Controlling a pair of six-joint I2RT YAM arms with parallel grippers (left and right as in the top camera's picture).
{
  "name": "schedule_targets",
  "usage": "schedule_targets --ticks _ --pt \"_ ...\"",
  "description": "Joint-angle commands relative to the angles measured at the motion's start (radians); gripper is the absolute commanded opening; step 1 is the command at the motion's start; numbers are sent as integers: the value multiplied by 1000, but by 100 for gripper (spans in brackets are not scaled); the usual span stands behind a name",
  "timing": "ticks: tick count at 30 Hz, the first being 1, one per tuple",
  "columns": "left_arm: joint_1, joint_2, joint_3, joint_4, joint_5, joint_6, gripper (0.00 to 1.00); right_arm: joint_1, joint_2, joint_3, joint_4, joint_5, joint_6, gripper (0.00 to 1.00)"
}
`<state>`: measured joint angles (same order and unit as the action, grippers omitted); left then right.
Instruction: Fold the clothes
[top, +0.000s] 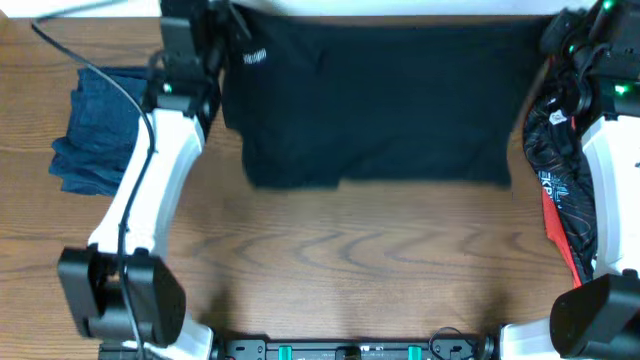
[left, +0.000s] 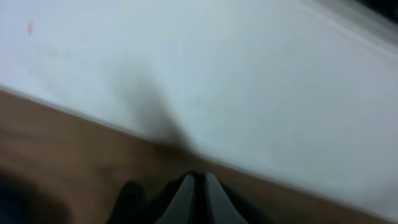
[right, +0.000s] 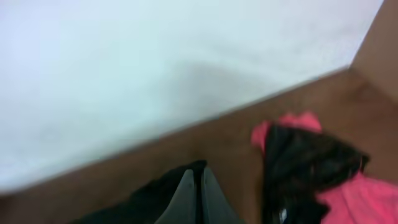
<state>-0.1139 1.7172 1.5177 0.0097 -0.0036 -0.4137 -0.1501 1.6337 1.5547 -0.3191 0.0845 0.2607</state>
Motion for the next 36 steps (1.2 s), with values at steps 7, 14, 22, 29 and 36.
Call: schedule_targets --ticks 7,14,22,29,36 --pt "63 -26 369 -92 20 109 6 -39 -23 248 -104 111 -62 1" --pt "48 -43 362 -838 133 105 6 -39 5 228 -460 110 -83 1" --pt "19 -27 209 -1361 135 106 6 -37 72 145 -890 119 -82 1" --pt "-12 -27 -48 -1329 159 106 6 -37 73 -70 -909 122 -55 1" --pt "-66 -26 -196 -1072 318 106 6 -37 73 -138 -853 122 -55 1"
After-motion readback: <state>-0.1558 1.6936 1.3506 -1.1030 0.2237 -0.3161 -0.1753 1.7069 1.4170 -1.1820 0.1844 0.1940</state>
